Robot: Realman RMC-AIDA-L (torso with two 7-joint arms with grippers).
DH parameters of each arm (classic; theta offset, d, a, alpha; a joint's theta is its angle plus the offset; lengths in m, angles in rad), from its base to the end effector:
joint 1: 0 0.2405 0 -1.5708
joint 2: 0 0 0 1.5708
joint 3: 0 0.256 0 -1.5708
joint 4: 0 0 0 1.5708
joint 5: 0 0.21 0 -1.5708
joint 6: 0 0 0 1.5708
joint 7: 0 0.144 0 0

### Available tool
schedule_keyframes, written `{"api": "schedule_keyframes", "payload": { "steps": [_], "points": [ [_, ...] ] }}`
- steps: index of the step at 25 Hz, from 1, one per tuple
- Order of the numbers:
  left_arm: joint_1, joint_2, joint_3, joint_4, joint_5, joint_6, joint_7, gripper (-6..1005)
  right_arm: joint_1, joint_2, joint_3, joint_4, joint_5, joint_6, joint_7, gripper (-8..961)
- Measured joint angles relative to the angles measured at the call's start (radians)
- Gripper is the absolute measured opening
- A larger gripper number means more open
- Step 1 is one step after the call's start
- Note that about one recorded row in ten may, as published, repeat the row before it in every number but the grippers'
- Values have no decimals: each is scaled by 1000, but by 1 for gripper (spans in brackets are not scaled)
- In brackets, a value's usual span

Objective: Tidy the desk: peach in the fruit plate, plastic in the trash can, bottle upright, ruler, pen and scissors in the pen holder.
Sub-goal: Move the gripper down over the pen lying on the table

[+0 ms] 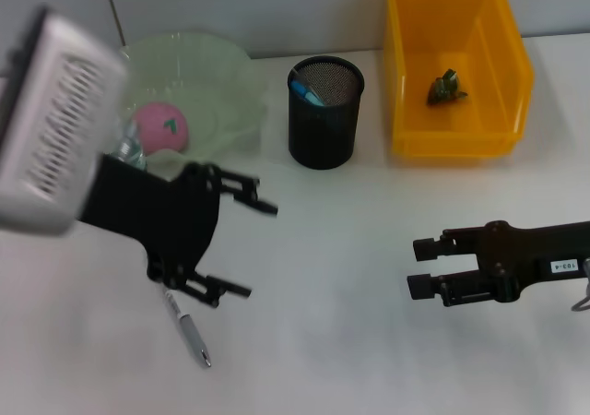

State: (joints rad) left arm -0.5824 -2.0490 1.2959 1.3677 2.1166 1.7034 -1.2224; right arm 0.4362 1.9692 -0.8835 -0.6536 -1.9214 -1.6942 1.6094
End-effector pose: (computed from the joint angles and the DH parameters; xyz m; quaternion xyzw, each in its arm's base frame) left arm -0.1357 0.3273 0.0088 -0.9524 0.3046 0.0086 0.0052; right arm 0.2858 0.2936 0.0204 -0.9263 0.3102 0.2121 0.0275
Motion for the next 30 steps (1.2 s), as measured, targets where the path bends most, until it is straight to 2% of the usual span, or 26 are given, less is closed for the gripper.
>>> {"api": "schedule_keyframes", "payload": {
  "steps": [3,9,14,21,23,30],
  "points": [
    [-36,-19,50,2,138,15,-9,820,11,5,-8,-19,-12,16,-6,757],
    [-58,-17,105,13,189,21,-20,819,31,0,-8,-16,-13,20,-10,758],
    [-71,-21,187,26,286,9,-21,814,36,-1,-9,-14,-13,33,-14,758],
    [-84,-23,272,8,363,-46,-11,813,32,0,-8,-15,-13,33,-14,757],
    [-80,-23,323,-5,412,-98,-6,813,32,0,-4,-13,-13,33,-14,757],
    [-73,-23,371,-21,458,-117,19,812,27,2,-1,-2,-13,43,-8,757]
  ]
}}
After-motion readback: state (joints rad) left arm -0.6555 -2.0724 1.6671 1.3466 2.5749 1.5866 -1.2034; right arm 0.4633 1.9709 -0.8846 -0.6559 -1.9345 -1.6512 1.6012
